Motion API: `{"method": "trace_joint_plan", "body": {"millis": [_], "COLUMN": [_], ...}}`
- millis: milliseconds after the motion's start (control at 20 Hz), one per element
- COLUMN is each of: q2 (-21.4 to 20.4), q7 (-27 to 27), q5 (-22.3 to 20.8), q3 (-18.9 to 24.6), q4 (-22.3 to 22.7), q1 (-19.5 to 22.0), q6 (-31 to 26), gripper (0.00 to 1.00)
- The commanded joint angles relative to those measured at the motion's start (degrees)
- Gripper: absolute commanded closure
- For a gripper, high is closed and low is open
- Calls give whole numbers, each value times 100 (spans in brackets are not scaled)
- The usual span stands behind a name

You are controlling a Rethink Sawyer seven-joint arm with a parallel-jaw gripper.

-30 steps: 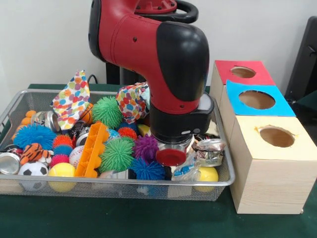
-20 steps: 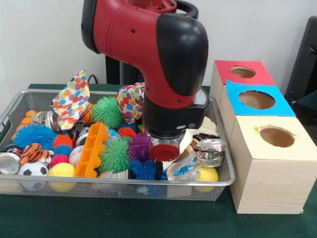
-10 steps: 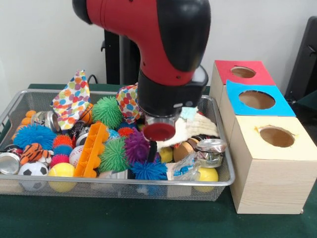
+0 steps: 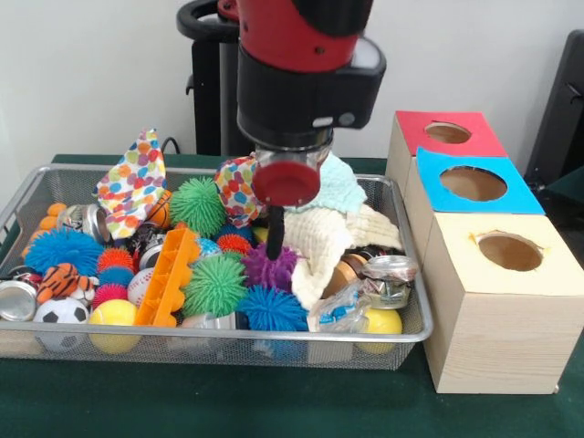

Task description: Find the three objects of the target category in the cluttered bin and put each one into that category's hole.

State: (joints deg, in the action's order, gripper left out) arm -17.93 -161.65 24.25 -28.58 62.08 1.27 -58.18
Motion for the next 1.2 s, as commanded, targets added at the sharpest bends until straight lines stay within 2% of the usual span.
{"method": "trace_joint_plan", "body": {"millis": [50, 200, 400, 750, 1050, 1200], "q2": [1, 165, 346, 393, 645, 927], "q7": [-478, -644, -834, -618, -680, -712], "q5": [142, 98, 21, 225, 214, 216], "q3": [761, 713, 552, 891, 910, 897], "q4": [-78, -127, -320, -127, -423, -732], "q1": [43, -128, -238, -201, -162, -102], "q6": [-316, -10, -28, 262, 348, 516], "gripper": [0, 0, 0, 0, 0, 0]}}
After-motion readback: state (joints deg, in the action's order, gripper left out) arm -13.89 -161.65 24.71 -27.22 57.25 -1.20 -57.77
